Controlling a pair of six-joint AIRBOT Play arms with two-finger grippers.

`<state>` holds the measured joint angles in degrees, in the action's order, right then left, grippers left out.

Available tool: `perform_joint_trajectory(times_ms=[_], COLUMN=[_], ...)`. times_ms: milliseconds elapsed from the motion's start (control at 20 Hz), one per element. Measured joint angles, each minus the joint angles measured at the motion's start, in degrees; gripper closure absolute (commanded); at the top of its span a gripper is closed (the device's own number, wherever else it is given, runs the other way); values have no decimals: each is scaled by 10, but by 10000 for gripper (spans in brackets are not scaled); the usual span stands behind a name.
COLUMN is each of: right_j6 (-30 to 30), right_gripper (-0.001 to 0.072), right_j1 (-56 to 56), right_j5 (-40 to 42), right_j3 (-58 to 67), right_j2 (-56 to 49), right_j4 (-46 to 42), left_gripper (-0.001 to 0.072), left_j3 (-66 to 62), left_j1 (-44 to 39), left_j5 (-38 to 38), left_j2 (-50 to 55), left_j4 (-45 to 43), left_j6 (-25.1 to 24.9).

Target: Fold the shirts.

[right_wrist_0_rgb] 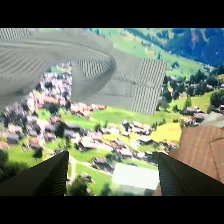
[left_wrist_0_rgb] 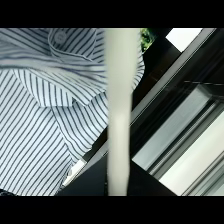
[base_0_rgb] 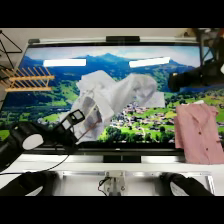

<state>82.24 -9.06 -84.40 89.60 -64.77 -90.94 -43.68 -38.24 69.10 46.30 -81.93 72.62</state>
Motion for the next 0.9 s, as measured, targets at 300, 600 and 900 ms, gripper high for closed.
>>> perform_joint_trajectory(times_ms=[300, 600, 900], right_j6=[-518, -721, -775], right_gripper=[48, 48, 48], right_j1=[4, -52, -94], right_j5=[-94, -27, 15], right_j3=[-2, -3, -3], right_j2=[-61, -75, -110], right_j4=[123, 161, 183], left_gripper=[660, 660, 660], left_j3=[0, 0, 0], left_j1=[0, 0, 0], left_j5=[35, 46, 46], left_j2=[2, 12, 16], left_j4=[-24, -30, -32], left_j6=[-24, -42, -58])
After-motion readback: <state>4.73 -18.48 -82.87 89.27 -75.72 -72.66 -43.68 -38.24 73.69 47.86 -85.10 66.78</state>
